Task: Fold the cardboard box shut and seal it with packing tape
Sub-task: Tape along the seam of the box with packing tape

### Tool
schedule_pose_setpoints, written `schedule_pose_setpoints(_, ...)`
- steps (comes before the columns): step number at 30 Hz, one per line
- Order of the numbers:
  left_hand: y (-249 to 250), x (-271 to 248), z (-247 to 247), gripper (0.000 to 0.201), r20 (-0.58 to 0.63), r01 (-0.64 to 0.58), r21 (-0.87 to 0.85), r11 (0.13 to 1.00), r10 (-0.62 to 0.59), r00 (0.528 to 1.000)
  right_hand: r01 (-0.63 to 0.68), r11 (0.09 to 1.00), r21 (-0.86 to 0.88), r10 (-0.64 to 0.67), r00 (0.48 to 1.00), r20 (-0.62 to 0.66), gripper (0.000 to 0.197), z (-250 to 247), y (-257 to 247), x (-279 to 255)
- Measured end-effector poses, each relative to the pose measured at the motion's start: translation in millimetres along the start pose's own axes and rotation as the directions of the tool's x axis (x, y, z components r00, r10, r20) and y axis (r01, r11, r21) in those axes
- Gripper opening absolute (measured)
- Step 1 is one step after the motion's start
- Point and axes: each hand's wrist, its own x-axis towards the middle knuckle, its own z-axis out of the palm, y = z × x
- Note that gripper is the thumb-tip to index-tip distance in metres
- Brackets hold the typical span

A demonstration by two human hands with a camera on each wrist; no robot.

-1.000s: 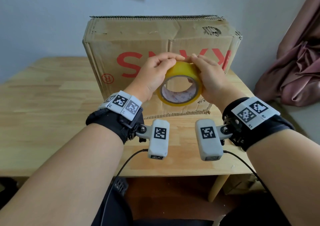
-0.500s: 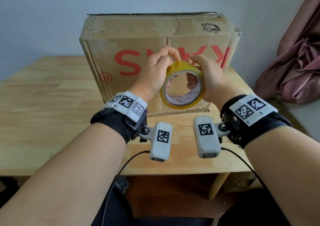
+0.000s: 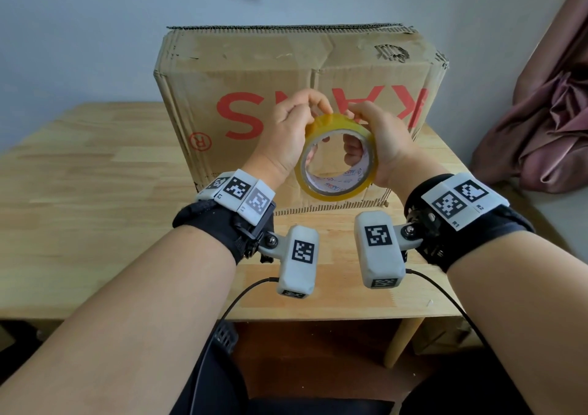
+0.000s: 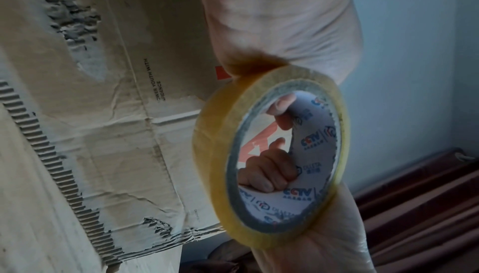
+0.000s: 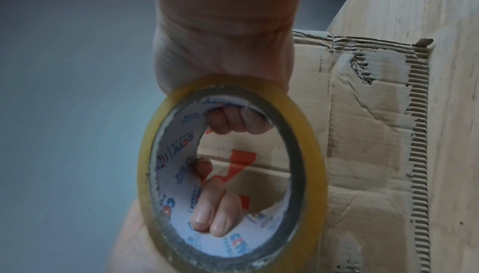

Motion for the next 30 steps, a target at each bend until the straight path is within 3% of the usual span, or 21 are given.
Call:
schedule_pose_setpoints(8, -2.9, 0.5, -1.7, 0.021, -0.001, -0.027, 0.008, 1.000, 0.027, 1.000, -0.017, 0.999, -0.035, 0.016, 1.000, -0.017, 0.035, 3.4, 2.7, -0.5)
schedule_pose_setpoints(13, -6.0, 1.4, -1.8, 0.035, -0.010, -0.047, 0.053, 0.997, 0.048, 0.999, -0.022, 1.000, -0.014, 0.022, 1.000, -0.016, 0.036, 2.1, 1.6, 0.3)
schedule_pose_setpoints(18, -5.4, 1.5, -1.4, 0.020, -0.013, -0.058, 0.071, 0.996, 0.059, 0.998, -0.034, 0.999, -0.025, 0.034, 0.999, -0.003, 0.036, 3.5, 3.9, 1.3)
schedule_pose_setpoints(22, -6.4, -0.3, 0.9, 0.022, -0.048, -0.070, 0.087, 0.994, 0.074, 0.996, -0.017, 0.999, -0.032, 0.017, 1.000, -0.017, 0.036, 2.7, 2.8, 2.8)
schedule_pose_setpoints(27, -5.9, 0.5, 0.9, 0.035, 0.035, -0.070, 0.077, 0.995, 0.068, 0.997, -0.009, 0.999, -0.042, 0.009, 1.000, -0.008, 0.038, 2.0, 2.1, 2.5)
schedule_pose_setpoints(30, -4.5, -1.0, 2.2, 0.030, 0.033, -0.084, 0.102, 0.991, 0.081, 0.996, -0.007, 0.999, -0.046, 0.007, 1.000, -0.002, 0.043, 2.1, 2.4, 2.0)
